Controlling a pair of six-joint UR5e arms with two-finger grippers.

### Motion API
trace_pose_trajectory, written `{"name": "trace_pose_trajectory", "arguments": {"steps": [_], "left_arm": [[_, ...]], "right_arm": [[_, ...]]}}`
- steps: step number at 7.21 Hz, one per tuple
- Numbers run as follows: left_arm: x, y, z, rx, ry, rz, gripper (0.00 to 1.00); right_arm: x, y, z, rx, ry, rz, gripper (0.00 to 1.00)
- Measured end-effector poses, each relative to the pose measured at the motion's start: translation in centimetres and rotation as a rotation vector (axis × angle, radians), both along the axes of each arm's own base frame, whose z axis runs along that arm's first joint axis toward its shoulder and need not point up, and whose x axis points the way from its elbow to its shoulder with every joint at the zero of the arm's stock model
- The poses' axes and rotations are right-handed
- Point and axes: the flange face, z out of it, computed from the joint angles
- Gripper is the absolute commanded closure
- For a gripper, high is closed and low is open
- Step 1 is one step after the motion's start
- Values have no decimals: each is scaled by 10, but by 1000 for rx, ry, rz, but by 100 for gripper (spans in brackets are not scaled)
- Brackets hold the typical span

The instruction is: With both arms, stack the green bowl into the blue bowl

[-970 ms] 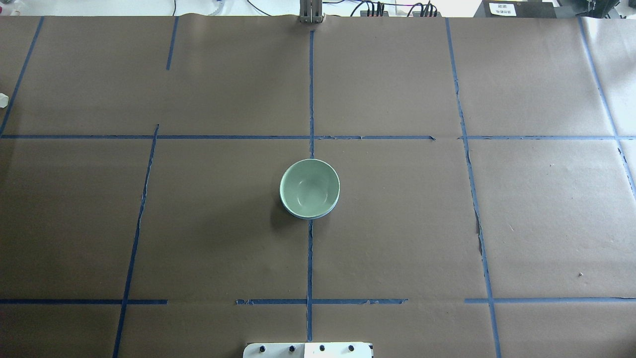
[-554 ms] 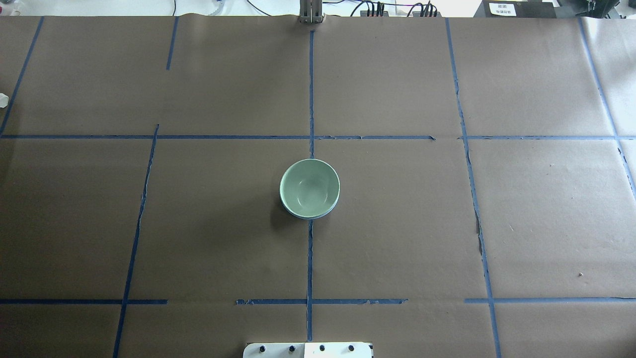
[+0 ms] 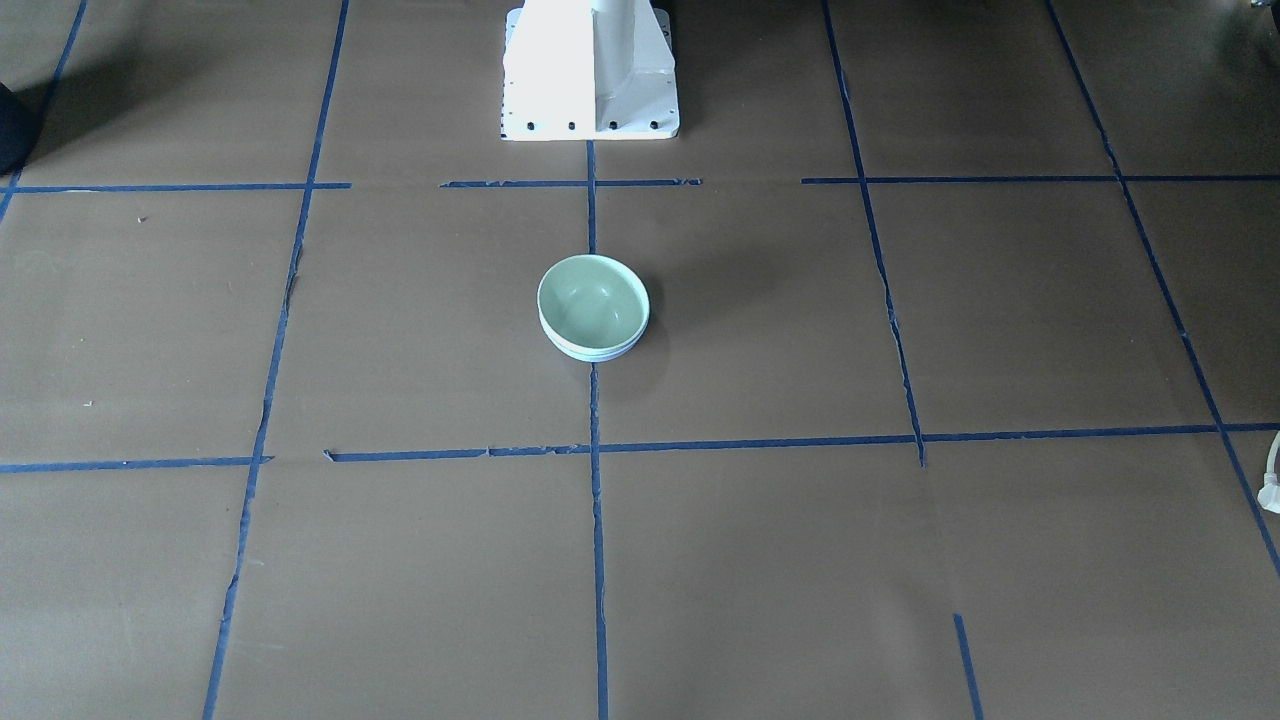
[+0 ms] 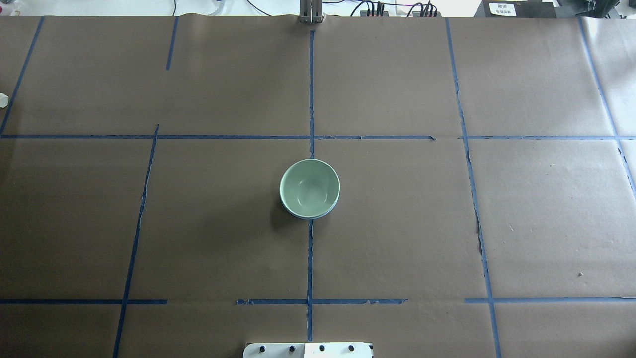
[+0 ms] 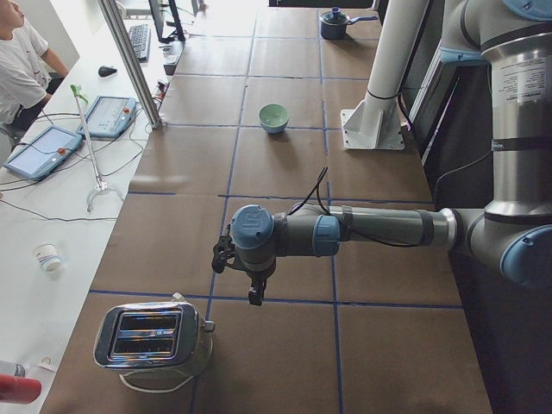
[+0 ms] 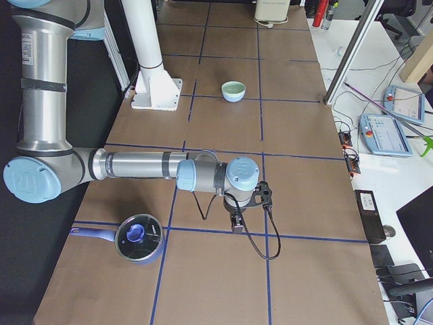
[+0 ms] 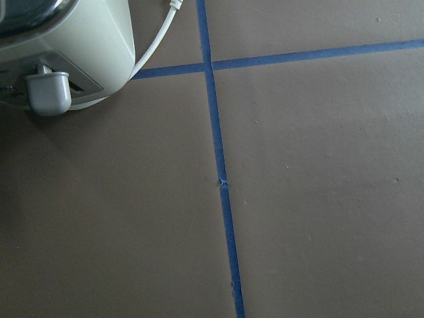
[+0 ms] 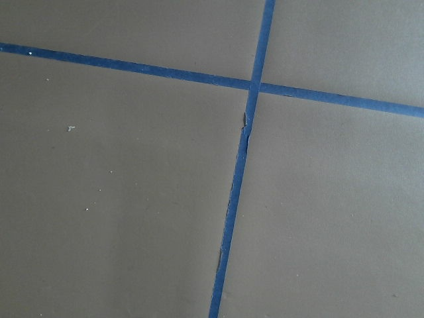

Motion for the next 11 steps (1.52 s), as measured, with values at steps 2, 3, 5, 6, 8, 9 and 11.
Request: {"name": "trace_pose_trajectory", "arguments": {"steps": [2, 3, 5, 6, 8, 9, 11], "left_arm": [[0, 0, 7, -64, -1, 7, 0], [0, 2, 9, -95, 1, 1, 0], [0, 6, 12, -134, 8, -23, 0], [1, 6, 14, -152, 7, -35, 0], [1, 4, 13, -215, 0, -94, 0], [1, 2, 9, -217, -4, -108, 0], [1, 2, 11, -179, -5, -117, 0]], "right_arm": [[-1, 2, 3, -10, 1, 4, 0], [-1, 3, 3, -11, -1, 4, 0], [-2, 3, 1, -4, -3, 3, 0], [-2, 3, -1, 0, -3, 3, 0], [-2, 4, -2, 5, -3, 2, 0], [-2, 4, -5, 9, -3, 2, 0], [-2, 4, -8, 15, -3, 1, 0]]}}
